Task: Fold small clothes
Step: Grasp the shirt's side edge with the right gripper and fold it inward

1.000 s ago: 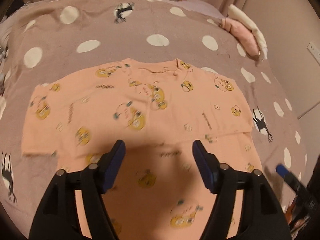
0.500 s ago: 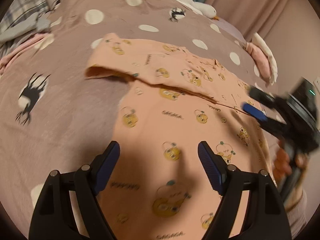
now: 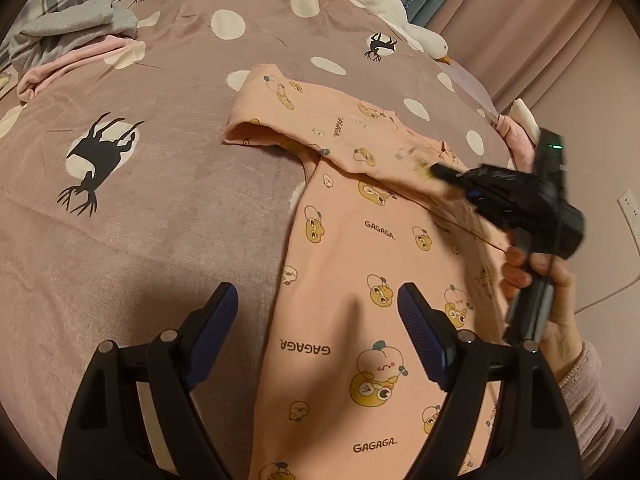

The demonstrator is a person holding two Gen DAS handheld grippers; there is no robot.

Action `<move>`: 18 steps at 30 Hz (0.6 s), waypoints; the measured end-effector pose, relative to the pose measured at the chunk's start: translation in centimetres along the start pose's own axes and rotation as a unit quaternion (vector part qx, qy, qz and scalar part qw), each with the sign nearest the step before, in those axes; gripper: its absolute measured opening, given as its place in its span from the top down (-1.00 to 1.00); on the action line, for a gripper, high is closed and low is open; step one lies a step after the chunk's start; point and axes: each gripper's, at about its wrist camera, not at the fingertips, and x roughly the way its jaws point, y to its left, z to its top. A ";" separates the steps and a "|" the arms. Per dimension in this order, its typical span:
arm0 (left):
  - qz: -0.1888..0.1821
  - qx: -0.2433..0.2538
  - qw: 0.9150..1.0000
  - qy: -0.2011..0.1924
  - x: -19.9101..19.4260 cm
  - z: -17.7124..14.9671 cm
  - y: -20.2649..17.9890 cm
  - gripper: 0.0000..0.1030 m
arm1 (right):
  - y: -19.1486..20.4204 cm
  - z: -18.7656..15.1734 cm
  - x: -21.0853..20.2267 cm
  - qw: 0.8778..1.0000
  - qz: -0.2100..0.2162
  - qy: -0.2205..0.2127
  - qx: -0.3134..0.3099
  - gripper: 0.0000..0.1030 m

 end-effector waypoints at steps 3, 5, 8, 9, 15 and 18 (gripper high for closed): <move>0.001 -0.001 1.000 0.001 0.0 -0.1 0.0 -0.59 | 0.0 0.8 -3.8 0.999 0.010 -0.044 -0.007 0.82; 0.000 -0.002 1.000 0.002 0.1 -0.2 -0.1 -0.59 | -0.7 1.5 -6.0 0.998 0.006 -0.066 -0.005 0.82; -0.001 0.000 1.000 0.006 0.4 -0.3 -0.4 -0.59 | -2.5 2.3 -9.0 0.995 -0.035 -0.091 -0.009 0.82; -0.001 0.002 1.000 0.007 0.4 -0.4 -0.5 -0.59 | -3.1 2.3 -9.3 0.995 -0.045 -0.091 -0.006 0.82; 0.003 0.008 1.000 0.015 0.6 -0.7 -0.9 -0.59 | -6.6 1.9 -9.5 0.990 -0.109 -0.087 0.024 0.82; 0.007 0.009 1.000 0.021 0.8 -0.7 -0.9 -0.59 | -7.4 1.4 -9.7 0.985 -0.141 -0.091 0.025 0.82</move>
